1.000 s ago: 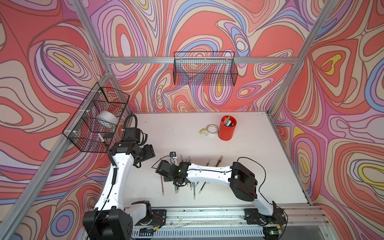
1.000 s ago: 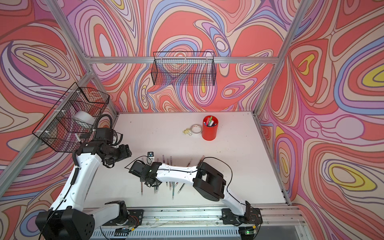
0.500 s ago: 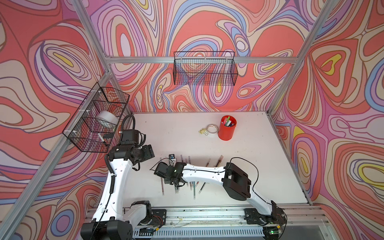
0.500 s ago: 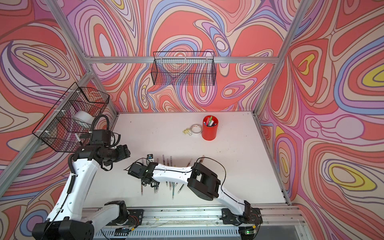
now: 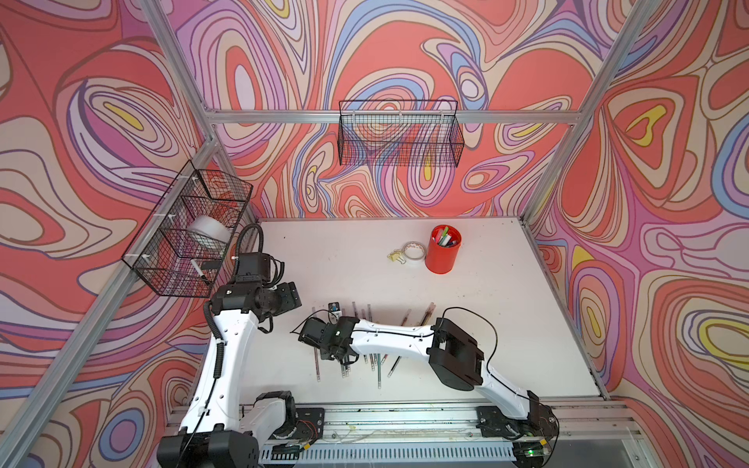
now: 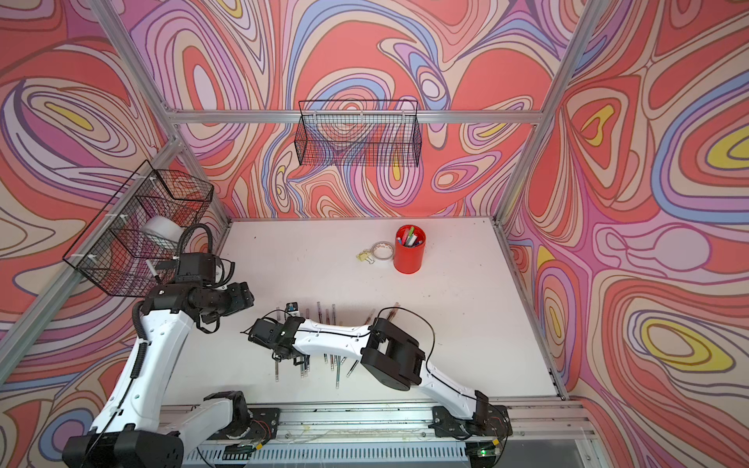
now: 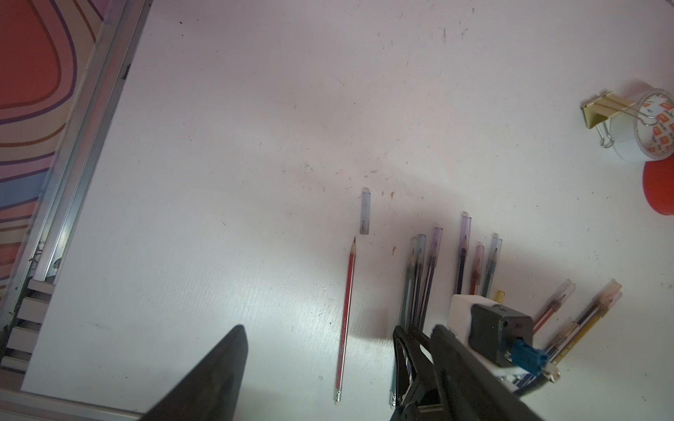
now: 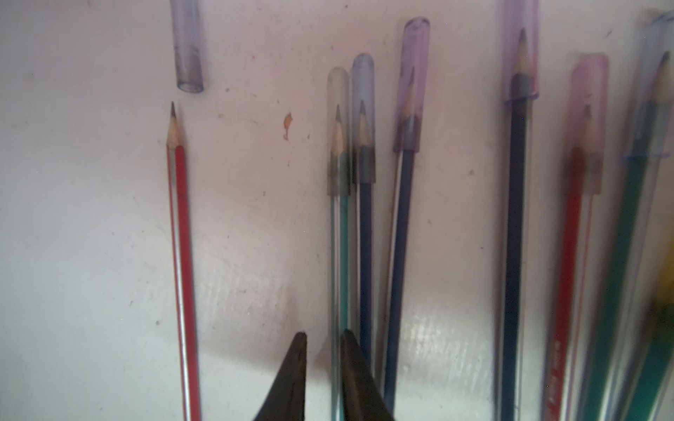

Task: Remove the protective cover of the pencils
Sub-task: Pick up the pencil from the center of the board.

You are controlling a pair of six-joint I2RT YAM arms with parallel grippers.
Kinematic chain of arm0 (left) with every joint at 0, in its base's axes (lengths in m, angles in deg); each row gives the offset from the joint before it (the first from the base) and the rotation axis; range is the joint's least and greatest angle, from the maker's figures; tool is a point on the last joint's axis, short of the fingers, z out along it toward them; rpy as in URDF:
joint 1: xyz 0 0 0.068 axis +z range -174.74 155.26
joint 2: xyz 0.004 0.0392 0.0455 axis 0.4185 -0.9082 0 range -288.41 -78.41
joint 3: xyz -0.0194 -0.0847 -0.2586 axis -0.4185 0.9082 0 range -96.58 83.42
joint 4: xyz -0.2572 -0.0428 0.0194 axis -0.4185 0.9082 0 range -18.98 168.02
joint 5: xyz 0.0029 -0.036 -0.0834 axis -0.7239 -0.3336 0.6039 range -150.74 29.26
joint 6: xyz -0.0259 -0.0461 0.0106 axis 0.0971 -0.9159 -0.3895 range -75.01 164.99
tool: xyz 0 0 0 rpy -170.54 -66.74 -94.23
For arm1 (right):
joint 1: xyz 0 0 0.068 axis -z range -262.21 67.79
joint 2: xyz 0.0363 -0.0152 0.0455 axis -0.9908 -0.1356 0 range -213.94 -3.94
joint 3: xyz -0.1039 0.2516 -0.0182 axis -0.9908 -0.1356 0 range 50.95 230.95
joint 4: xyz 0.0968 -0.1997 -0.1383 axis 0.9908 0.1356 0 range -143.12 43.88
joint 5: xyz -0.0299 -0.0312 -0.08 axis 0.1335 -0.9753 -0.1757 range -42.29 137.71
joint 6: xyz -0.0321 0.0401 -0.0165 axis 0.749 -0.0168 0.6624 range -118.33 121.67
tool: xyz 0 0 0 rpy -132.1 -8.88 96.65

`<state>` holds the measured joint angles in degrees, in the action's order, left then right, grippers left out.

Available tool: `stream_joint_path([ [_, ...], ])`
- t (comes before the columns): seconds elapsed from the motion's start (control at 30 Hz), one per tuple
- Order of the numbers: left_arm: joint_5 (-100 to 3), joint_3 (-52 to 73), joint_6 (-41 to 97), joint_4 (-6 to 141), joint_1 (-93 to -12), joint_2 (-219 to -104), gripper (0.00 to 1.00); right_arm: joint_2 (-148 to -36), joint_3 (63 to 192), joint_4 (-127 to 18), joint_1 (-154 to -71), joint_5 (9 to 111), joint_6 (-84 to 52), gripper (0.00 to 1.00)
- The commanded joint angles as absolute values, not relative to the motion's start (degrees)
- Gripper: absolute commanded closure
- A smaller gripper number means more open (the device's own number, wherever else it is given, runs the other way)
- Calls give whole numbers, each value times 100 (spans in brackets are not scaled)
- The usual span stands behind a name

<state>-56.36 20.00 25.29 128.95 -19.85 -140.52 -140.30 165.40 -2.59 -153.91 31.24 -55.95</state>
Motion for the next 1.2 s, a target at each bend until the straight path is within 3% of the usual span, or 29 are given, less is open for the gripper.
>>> stream_joint_path([
  [0.0, -5723, 2049, 2544, 12906, -1975, -13980, 19, -14221, 16682, -21, -15411, 3081, -5557, 80],
  [1.17, -5689, 2041, 2539, 12899, -2051, -13918, 19, -14896, 17333, 780, -15397, 3421, -5642, 87],
])
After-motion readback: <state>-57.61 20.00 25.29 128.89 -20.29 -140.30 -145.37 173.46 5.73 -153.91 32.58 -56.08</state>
